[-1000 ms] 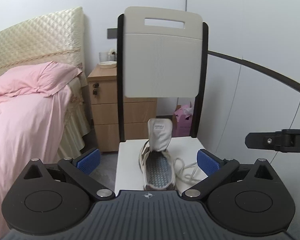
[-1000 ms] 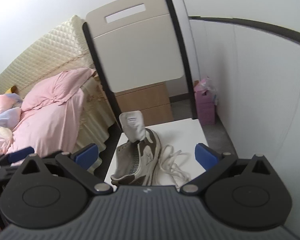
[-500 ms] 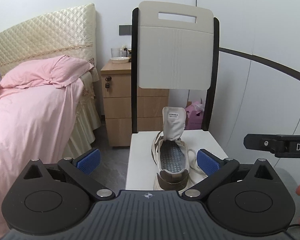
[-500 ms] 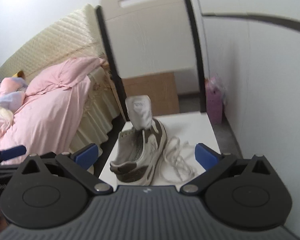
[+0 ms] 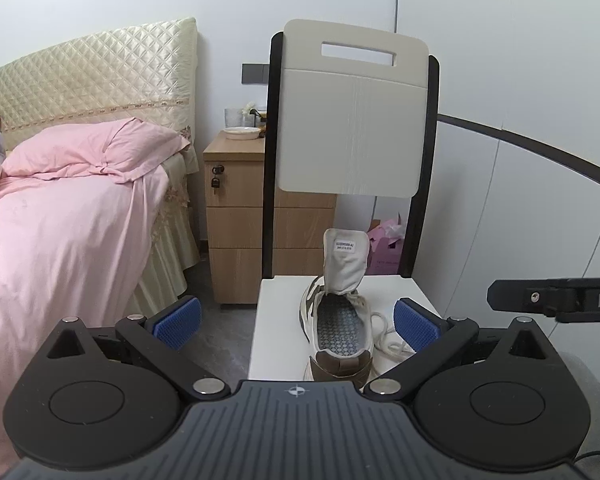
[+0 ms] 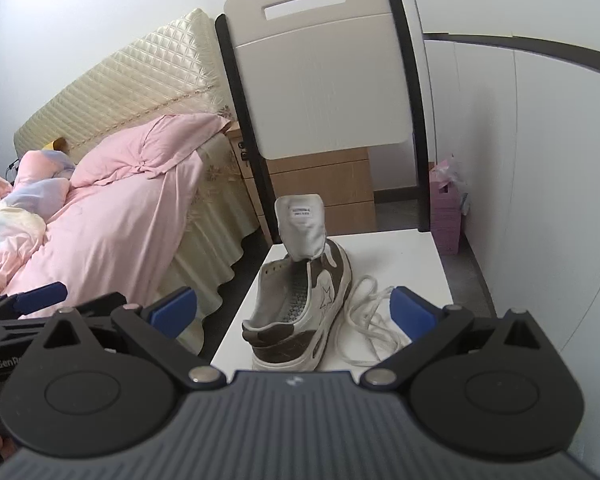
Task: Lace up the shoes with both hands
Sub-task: 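Move both grippers toward the white-and-brown sneaker on the chair seat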
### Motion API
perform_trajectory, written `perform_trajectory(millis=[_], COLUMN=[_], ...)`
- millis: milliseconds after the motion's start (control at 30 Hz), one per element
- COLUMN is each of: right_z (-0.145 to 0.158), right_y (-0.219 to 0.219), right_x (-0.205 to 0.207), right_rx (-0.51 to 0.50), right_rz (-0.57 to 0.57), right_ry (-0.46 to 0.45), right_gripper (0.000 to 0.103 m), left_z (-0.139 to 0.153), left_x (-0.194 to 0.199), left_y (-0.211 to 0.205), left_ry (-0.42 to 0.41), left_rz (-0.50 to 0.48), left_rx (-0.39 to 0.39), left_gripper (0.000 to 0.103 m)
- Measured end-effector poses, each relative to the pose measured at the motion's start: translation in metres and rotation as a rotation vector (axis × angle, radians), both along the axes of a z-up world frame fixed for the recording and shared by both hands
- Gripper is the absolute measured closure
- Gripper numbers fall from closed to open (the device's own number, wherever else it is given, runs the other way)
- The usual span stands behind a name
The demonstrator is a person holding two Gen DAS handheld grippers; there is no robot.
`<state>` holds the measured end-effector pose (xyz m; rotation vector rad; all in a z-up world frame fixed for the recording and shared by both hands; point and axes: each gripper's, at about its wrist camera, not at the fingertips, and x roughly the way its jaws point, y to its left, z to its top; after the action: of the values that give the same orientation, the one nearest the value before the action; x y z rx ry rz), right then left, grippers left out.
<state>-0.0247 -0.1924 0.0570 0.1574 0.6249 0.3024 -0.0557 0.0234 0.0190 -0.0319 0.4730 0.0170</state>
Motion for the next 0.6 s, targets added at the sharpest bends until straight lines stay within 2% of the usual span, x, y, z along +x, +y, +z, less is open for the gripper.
perform_trajectory(millis=[167, 400, 600], right_z=[-0.002, -0.003, -0.002], right_y=[0.000, 0.003, 0.004], right_x=[-0.006, -0.007, -0.003], right_rx=[0.012, -0.011, 0.014], right_rz=[-0.002, -0.031, -0.034], right_ry=[-0.022, -0.067, -0.086], right_gripper=[0.000, 0.000, 0.000], left_z=[0.001, -0.001, -0.003], left_x=[-0.007, -0.002, 0.005], left_y=[-0.003, -0.006, -0.003], left_ry=[-0.013, -0.006, 0.006], left_rz=[0.012, 0.000, -0.014], left_rx=[0.012, 0.021, 0.022], left_gripper=[0.000, 0.000, 0.000])
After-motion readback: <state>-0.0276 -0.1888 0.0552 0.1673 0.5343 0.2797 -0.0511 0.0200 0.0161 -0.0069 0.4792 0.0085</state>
